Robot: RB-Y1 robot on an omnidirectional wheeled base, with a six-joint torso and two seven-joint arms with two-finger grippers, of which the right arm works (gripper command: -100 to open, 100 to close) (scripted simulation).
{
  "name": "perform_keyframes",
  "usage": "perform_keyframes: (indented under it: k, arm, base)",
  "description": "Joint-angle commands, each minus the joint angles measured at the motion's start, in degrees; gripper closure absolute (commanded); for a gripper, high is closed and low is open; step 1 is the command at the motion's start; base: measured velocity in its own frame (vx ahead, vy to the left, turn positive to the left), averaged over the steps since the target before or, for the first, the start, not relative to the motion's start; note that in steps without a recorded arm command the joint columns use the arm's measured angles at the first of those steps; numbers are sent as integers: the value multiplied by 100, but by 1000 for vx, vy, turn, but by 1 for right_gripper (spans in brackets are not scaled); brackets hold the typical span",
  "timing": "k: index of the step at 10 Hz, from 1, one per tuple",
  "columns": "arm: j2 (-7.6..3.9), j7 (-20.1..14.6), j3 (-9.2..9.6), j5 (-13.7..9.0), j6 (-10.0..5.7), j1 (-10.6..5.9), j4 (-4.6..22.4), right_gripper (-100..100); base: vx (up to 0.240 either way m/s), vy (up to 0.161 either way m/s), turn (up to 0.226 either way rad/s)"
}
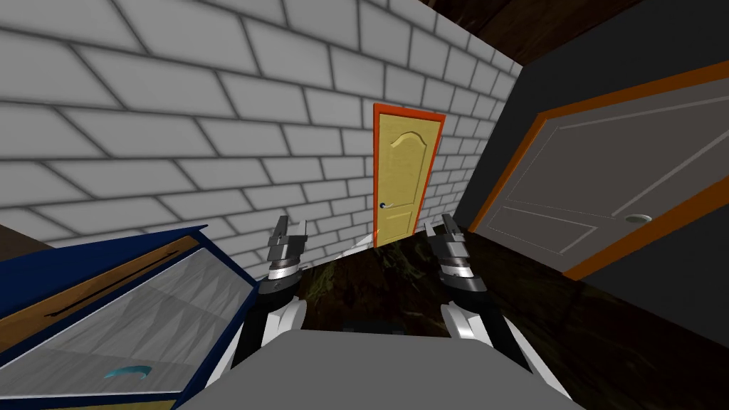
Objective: Pull the door open
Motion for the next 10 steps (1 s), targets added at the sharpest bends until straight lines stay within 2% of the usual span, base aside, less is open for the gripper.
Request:
perform_keyframes:
  k: [1,3,4,8,10]
  arm:
    - [-87,-39,32,-26,-107,-23,226,-100]
    - [-191,-84,52,-62,-216,-54,482,-100]
    - [-265,-116,66,-89,-294,-77,666,-100]
    - [-428,-187,97,-146,-467,-127,1070,-100]
    - [-558,-244,121,-192,-604,-166,1391,-100]
  base:
    - [193,-4,43]
    - [192,-3,43]
    - [131,7,42]
    - [106,-2,32]
    - [133,7,52]
